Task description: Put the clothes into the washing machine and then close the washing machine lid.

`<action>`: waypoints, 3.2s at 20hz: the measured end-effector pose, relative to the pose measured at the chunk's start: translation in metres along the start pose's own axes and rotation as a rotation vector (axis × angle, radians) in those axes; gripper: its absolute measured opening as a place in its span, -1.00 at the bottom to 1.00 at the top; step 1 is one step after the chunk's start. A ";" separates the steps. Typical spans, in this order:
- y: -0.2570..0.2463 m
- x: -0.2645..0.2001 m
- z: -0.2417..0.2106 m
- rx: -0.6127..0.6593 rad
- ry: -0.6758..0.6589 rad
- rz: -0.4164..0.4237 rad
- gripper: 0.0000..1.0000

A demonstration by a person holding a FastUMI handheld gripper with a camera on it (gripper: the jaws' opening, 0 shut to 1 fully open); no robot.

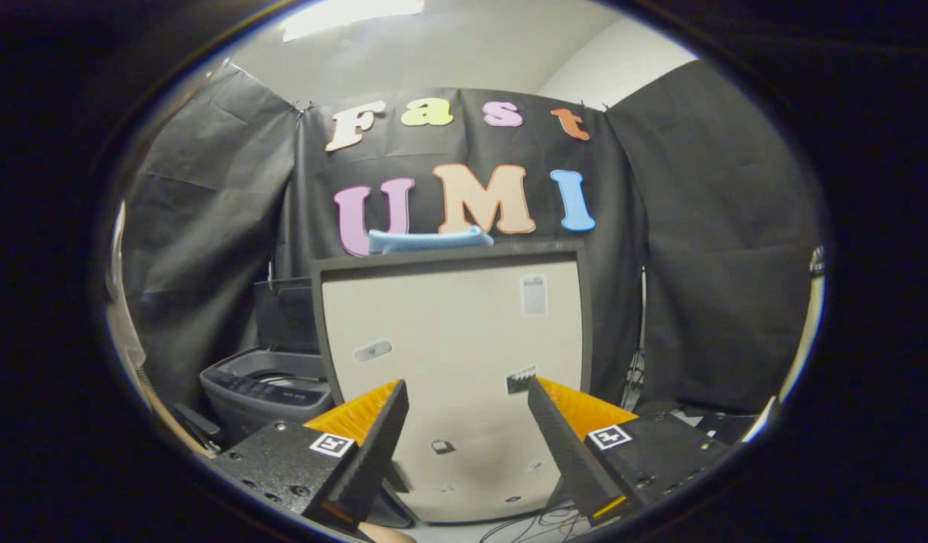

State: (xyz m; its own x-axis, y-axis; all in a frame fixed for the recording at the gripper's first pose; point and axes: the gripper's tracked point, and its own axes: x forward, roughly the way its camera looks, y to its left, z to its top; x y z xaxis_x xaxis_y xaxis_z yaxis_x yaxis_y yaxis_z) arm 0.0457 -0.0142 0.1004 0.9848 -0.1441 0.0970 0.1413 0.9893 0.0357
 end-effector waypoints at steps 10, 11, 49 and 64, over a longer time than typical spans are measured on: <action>0.081 0.123 0.153 -0.093 0.027 0.024 0.93; 0.090 0.138 0.161 -0.081 0.035 0.035 0.94; 0.066 0.278 0.060 -0.212 0.569 -0.178 -0.60; 0.311 0.221 0.013 0.038 0.568 0.313 -0.89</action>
State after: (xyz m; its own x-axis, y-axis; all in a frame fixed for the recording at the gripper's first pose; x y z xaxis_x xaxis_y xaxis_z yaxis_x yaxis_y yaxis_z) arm 0.3060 0.2618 0.1455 0.8805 0.1946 -0.4323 -0.1543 0.9798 0.1270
